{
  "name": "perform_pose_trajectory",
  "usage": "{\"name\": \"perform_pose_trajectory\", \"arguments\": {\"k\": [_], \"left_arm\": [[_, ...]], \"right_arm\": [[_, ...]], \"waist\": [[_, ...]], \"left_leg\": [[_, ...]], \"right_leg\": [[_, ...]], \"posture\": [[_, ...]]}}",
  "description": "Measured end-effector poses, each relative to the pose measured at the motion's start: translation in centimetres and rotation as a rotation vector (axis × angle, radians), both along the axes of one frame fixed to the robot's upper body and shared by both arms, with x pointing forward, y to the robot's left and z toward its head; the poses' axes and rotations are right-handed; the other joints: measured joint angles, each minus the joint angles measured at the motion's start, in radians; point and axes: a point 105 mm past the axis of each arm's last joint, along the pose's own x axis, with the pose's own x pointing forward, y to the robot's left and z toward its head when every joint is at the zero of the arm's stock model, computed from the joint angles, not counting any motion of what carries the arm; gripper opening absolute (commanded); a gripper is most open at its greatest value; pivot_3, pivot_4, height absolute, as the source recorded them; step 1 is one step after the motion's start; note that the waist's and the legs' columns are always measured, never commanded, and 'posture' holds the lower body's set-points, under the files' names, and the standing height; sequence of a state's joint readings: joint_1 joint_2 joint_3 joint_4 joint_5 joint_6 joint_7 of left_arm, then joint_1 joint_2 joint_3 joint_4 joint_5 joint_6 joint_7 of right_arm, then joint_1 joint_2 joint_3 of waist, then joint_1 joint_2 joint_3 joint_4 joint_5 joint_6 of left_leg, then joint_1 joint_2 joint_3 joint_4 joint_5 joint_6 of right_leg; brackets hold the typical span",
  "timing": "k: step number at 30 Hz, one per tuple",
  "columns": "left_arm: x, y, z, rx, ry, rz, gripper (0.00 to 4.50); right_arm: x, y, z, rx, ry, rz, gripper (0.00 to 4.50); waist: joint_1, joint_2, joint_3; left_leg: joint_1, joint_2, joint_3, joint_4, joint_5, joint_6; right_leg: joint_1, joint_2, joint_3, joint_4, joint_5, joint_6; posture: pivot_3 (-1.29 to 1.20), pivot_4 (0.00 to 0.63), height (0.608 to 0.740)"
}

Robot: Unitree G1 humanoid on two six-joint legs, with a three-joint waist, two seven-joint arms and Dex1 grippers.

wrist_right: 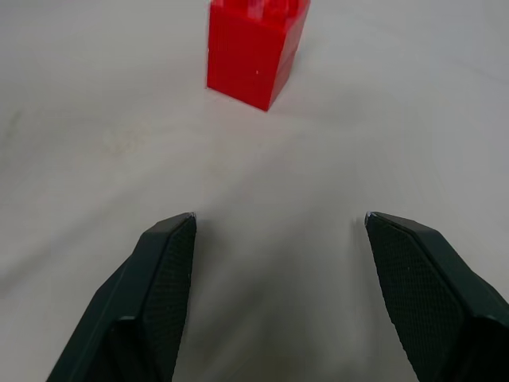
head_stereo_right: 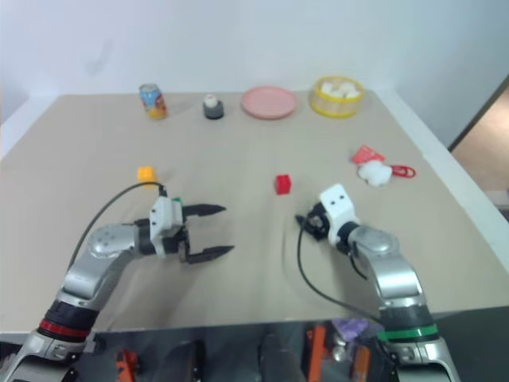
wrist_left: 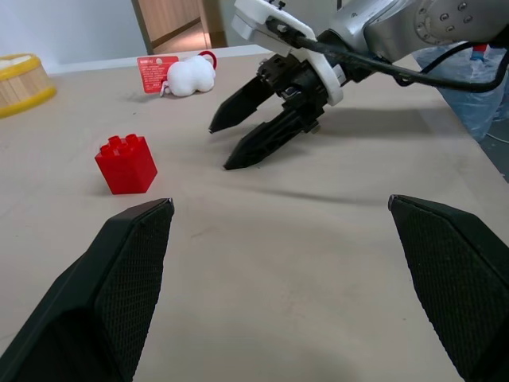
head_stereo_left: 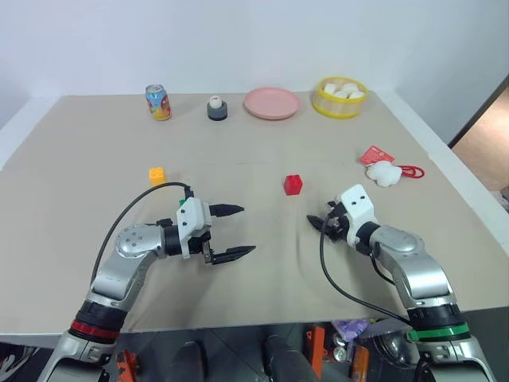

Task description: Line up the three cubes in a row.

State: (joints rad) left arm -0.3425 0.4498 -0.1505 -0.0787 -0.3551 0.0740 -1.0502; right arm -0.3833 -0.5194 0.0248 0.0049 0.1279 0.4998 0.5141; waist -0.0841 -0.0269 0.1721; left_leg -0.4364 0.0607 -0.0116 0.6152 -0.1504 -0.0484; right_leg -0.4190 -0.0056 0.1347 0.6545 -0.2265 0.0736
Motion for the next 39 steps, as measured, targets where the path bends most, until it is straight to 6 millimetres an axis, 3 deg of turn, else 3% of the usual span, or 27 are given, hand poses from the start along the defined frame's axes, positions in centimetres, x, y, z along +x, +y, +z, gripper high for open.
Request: {"name": "perform_pose_trajectory", "arguments": {"k": [13, 21, 35, 36, 39], "left_arm": [[0.1, -0.1, 0.2, -0.009, -0.006, 0.017, 4.5], [0.2, -0.1, 0.2, -0.016, -0.002, 0.034, 4.5], [0.2, 0.0, -0.1, -0.024, 0.009, 0.055, 4.5], [0.2, 0.0, -0.1, -0.024, 0.009, 0.055, 4.5], [0.2, 0.0, 0.0, -0.025, 0.005, 0.054, 4.5]], "right_arm": [[3.2, 1.7, 0.1, -0.004, -0.037, 0.003, 3.5], [4.0, 5.0, 0.1, 0.042, -0.026, 0.068, 3.5], [5.4, 6.1, 0.2, 0.021, -0.045, 0.083, 3.5], [5.5, 6.2, 0.2, 0.024, -0.045, 0.083, 2.95], [5.5, 6.7, 0.0, 0.035, -0.041, 0.094, 1.98]], "waist": [[-0.002, 0.0, 0.0], [-0.016, 0.0, 0.0], [-0.02, 0.0, 0.0], [-0.02, 0.0, 0.0], [-0.02, 0.0, 0.0]], "left_leg": [[-0.001, 0.0, 0.0, 0.001, 0.0, 0.0], [-0.001, 0.0, 0.0, 0.001, 0.0, 0.0], [-0.001, 0.0, 0.0, 0.001, 0.0, 0.0], [-0.001, 0.0, 0.0, 0.001, 0.0, 0.0], [-0.001, 0.0, -0.001, 0.001, 0.0, 0.0]], "right_leg": [[0.0, 0.0, 0.0, 0.0, 0.0, 0.001], [0.0, 0.0, 0.0, 0.0, 0.0, 0.001], [0.0, 0.001, 0.0, 0.0, 0.001, 0.001], [0.0, 0.001, 0.0, 0.0, 0.001, 0.001], [0.0, 0.001, 0.0, 0.0, 0.001, 0.001]], "posture": [[0.0, 0.15, 0.74], [0.0, 0.15, 0.74], [0.0, 0.15, 0.74], [0.0, 0.15, 0.74], [0.0, 0.15, 0.74]]}}
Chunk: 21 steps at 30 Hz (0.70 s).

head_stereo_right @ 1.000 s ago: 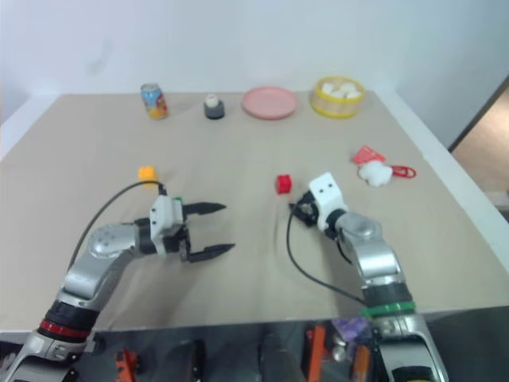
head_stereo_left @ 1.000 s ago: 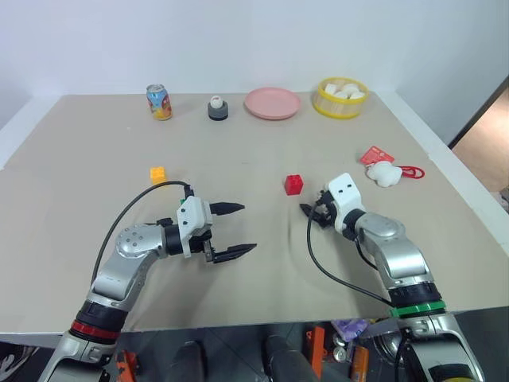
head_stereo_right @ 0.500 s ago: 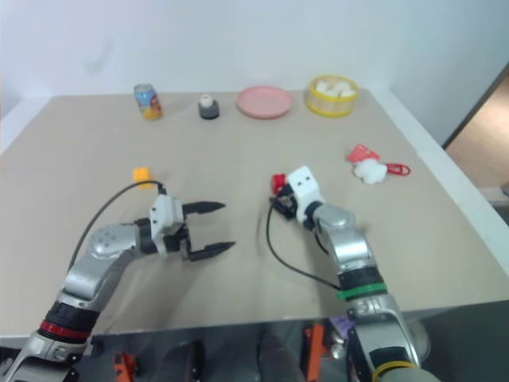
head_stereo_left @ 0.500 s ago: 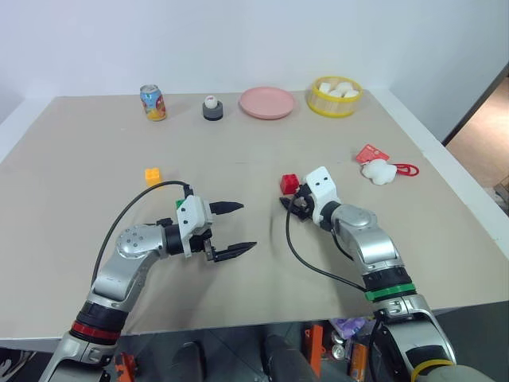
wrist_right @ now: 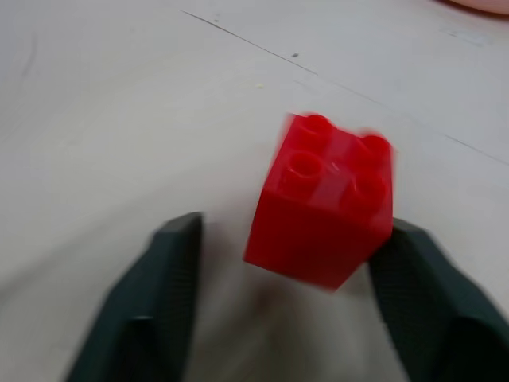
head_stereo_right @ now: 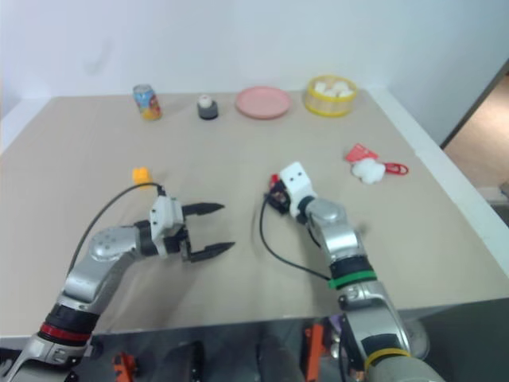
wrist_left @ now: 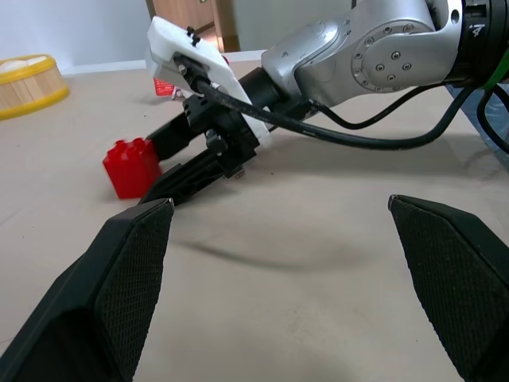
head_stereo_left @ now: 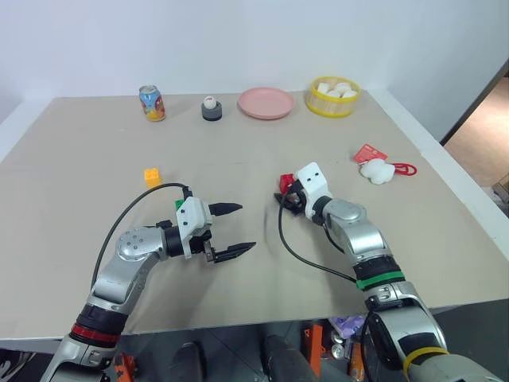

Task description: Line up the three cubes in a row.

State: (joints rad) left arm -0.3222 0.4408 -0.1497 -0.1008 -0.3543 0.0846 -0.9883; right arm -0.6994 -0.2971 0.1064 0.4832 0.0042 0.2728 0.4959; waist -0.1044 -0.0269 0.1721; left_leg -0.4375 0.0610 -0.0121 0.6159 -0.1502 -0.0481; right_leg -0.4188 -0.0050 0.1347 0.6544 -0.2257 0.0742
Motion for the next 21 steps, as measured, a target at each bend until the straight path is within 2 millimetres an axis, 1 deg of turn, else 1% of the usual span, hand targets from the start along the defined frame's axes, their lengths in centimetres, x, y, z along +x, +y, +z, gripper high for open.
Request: {"name": "perform_pose_trajectory", "arguments": {"k": [1, 2, 3, 11, 14, 17, 19, 21], "left_arm": [[0.0, 0.0, 0.0, 0.0, 0.0, 0.0, 4.5], [0.0, 0.0, 0.0, 0.0, 0.001, 0.001, 4.5], [0.0, 0.0, -0.1, 0.0, 0.002, 0.002, 4.5], [-0.1, 0.0, 0.0, -0.006, 0.0, 0.015, 4.5], [-0.4, 0.1, -0.1, -0.006, -0.001, 0.012, 4.5], [-0.8, 1.1, -0.2, 0.01, 0.004, 0.017, 4.5], [-0.9, 1.7, -0.1, 0.021, 0.004, 0.018, 4.5], [-1.2, 2.0, 0.1, 0.034, 0.003, 0.0, 4.5]], "right_arm": [[0.0, 0.1, 0.0, 0.002, 0.001, 0.003, 1.58], [0.0, 0.2, 0.0, 0.004, -0.003, 0.005, 1.3], [0.1, 0.1, 0.0, 0.003, -0.002, 0.004, 1.21], [0.4, -0.1, 0.1, -0.005, -0.011, 0.001, 1.21], [0.3, -0.7, 0.3, 0.002, 0.001, 0.021, 1.21], [-0.7, -2.4, 1.1, 0.041, 0.027, 0.1, 1.21], [-2.2, -3.5, 1.8, 0.032, 0.038, 0.193, 1.21], [-3.9, -4.3, 2.0, 0.006, 0.062, 0.287, 1.21]], "waist": [[0.0, 0.0, 0.0], [0.0, 0.0, 0.0], [0.0, 0.0, 0.0], [0.001, 0.0, 0.0], [0.001, 0.0, 0.0], [0.005, 0.001, 0.001], [0.007, 0.001, 0.001], [0.008, 0.0, 0.001]], "left_leg": [[0.0, 0.0, 0.0, 0.0, 0.0, 0.0], [0.0, 0.0, 0.0, 0.0, 0.0, 0.0], [0.0, 0.0, 0.0, 0.0, 0.0, 0.0], [0.0, 0.0, 0.0, 0.0, 0.0, 0.0], [-0.001, 0.0, 0.0, 0.0, 0.0, 0.0], [-0.002, 0.0, -0.001, -0.001, 0.0, 0.0], [-0.003, -0.001, -0.001, -0.003, -0.001, 0.0], [-0.002, -0.001, -0.001, -0.006, -0.001, -0.001]], "right_leg": [[0.0, 0.0, 0.0, 0.0, 0.0, 0.0], [0.0, 0.0, 0.0, 0.0, 0.0, 0.0], [0.0, 0.0, 0.0, 0.0, 0.0, 0.0], [0.0, 0.0, 0.0, 0.0, 0.0, 0.0], [0.0, 0.0, 0.0, 0.0, -0.001, 0.001], [0.0, 0.0, 0.0, 0.0, -0.003, 0.001], [-0.001, -0.001, 0.0, -0.001, -0.005, 0.001], [-0.001, -0.001, 0.0, -0.002, -0.006, 0.0]], "posture": [[0.0, 0.15, 0.74], [0.0, 0.15, 0.74], [0.0, 0.15, 0.74], [0.0, 0.15, 0.74], [0.0, 0.15, 0.74], [0.0, 0.15, 0.74], [0.0, 0.15, 0.74], [0.0, 0.15, 0.74]]}}
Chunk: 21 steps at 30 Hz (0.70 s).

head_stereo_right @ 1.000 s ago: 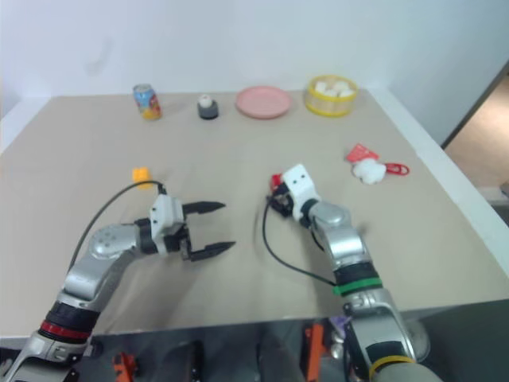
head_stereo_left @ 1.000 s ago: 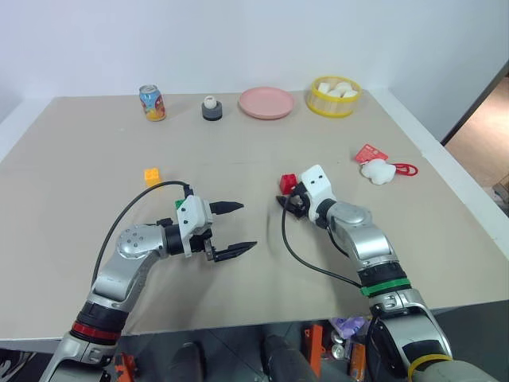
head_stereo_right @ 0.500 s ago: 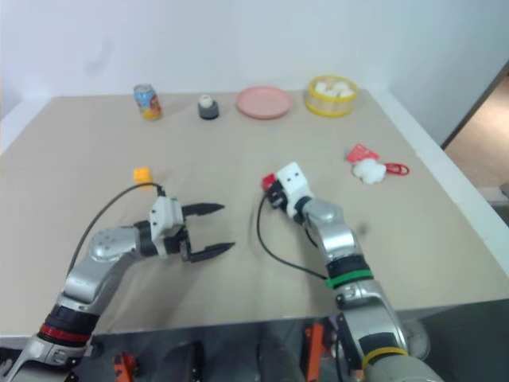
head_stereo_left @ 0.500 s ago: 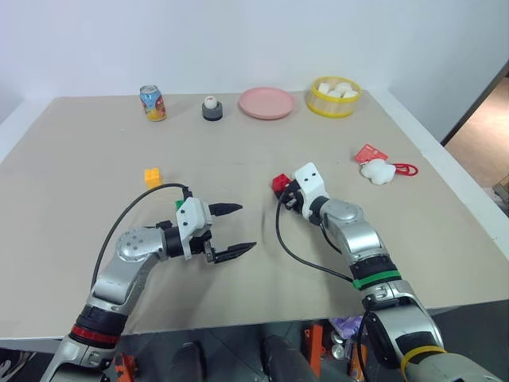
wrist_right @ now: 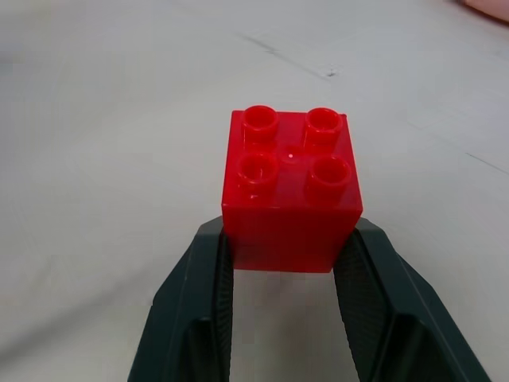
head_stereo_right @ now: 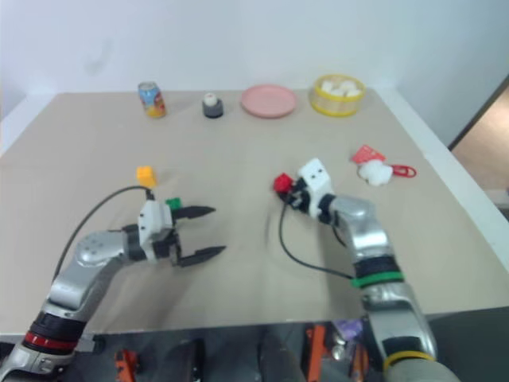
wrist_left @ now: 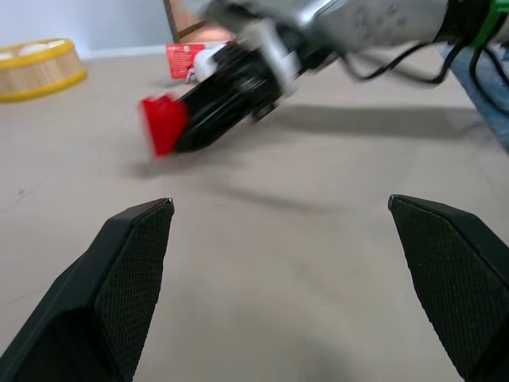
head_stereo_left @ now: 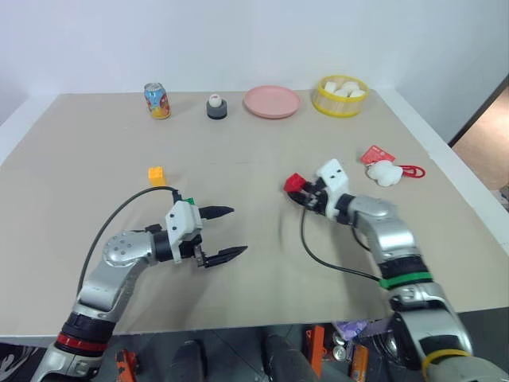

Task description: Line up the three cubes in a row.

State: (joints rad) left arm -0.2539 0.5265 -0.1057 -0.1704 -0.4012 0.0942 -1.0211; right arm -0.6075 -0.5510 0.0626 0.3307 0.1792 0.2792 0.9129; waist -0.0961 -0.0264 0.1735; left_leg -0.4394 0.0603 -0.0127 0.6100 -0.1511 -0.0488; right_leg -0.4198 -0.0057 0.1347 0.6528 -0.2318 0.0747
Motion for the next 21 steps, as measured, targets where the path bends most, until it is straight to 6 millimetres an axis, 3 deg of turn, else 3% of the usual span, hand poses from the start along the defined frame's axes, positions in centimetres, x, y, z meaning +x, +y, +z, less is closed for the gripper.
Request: {"name": "perform_pose_trajectory", "arguments": {"k": [5, 9, 15, 21], "left_arm": [[-0.8, 0.1, 0.1, 0.015, 0.004, -0.051, 4.5], [-1.2, 0.5, 0.2, 0.021, 0.012, -0.059, 4.5], [-2.4, 1.9, -0.2, 0.021, 0.033, -0.053, 4.5], [-3.2, 2.5, 1.1, -0.014, -0.006, -0.035, 4.5]], "right_arm": [[-5.0, -0.4, -0.5, -0.077, 0.081, 0.271, 1.21], [-6.7, 0.7, -1.3, -0.095, 0.112, 0.392, 1.21], [-6.6, 2.6, -1.7, -0.108, 0.062, 0.47, 1.21], [-5.6, 3.9, -1.1, -0.122, 0.025, 0.561, 1.21]], "waist": [[-0.001, 0.0, 0.0], [-0.004, 0.0, 0.0], [-0.005, -0.003, 0.002], [-0.001, -0.004, 0.003]], "left_leg": [[0.002, 0.0, 0.0, -0.006, 0.0, 0.0], [0.002, 0.0, 0.0, -0.006, 0.0, 0.0], [0.002, 0.0, 0.001, -0.005, 0.0, 0.0], [0.002, 0.0, 0.0, -0.005, 0.0, 0.0]], "right_leg": [[-0.002, 0.001, 0.0, 0.0, -0.002, -0.002], [-0.002, 0.001, 0.0, 0.0, -0.002, -0.003], [-0.002, 0.0, 0.0, 0.0, -0.002, -0.003], [-0.002, 0.0, -0.001, 0.0, -0.002, -0.003]], "posture": [[0.0, 0.15, 0.74], [0.0, 0.15, 0.74], [0.0, 0.15, 0.74], [0.0, 0.15, 0.74]]}}
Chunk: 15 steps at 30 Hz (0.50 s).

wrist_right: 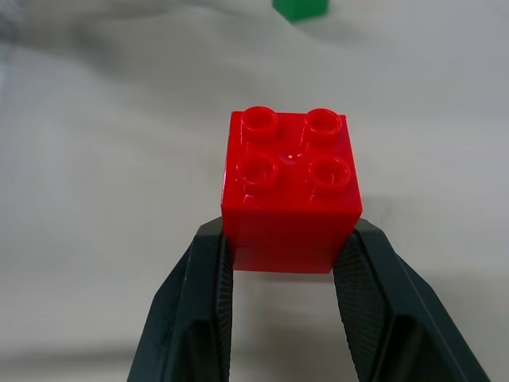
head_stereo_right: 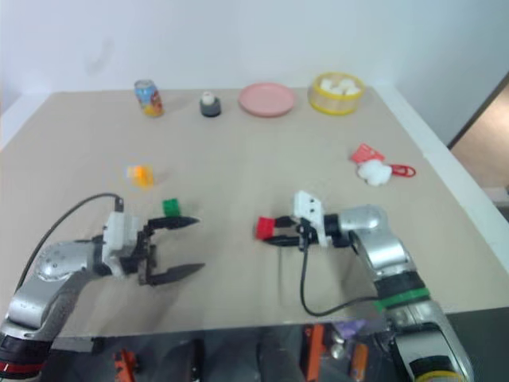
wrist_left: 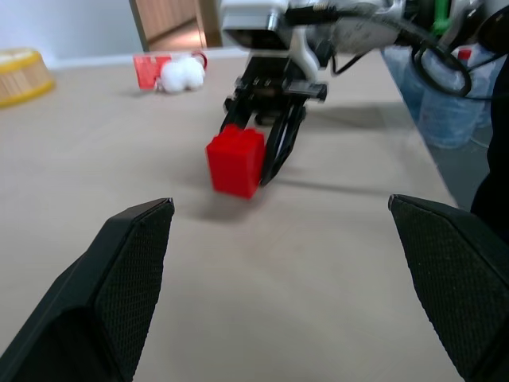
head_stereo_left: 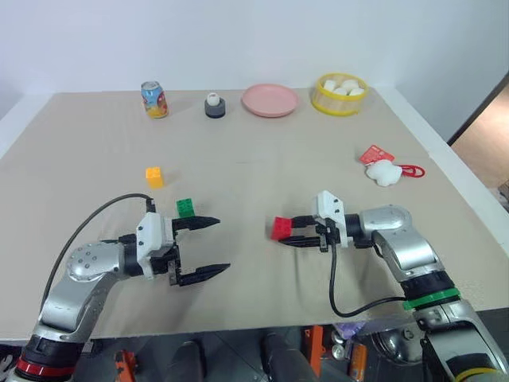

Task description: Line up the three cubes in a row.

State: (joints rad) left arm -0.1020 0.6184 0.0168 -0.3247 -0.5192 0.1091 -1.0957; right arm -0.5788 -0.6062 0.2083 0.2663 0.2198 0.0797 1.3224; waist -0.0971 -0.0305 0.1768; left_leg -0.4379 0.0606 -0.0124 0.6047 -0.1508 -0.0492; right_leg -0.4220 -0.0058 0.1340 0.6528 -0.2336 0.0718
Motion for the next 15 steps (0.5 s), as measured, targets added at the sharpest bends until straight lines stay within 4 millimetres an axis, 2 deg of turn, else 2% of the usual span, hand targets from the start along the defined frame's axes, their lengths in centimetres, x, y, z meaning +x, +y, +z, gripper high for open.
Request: {"name": "perform_pose_trajectory", "arguments": {"k": [8, 15], "left_arm": [[-0.5, 1.0, 0.1, 0.014, 0.007, 0.058, 4.5], [-1.0, 1.8, 0.3, 0.022, 0.006, 0.09, 4.5]], "right_arm": [[-0.6, -1.3, -0.6, -0.064, 0.05, 0.115, 1.21], [-0.6, -0.8, -0.9, -0.058, 0.047, 0.132, 1.21]], "waist": [[0.0, -0.001, 0.0], [-0.002, -0.001, 0.0]], "left_leg": [[0.0, 0.0, 0.0, -0.001, 0.0, 0.0], [0.001, 0.0, 0.0, -0.001, 0.0, 0.0]], "right_leg": [[0.0, 0.0, 0.0, 0.0, 0.0, -0.001], [0.0, 0.0, -0.001, 0.0, 0.0, -0.001]], "posture": [[0.0, 0.15, 0.74], [0.0, 0.15, 0.74]]}}
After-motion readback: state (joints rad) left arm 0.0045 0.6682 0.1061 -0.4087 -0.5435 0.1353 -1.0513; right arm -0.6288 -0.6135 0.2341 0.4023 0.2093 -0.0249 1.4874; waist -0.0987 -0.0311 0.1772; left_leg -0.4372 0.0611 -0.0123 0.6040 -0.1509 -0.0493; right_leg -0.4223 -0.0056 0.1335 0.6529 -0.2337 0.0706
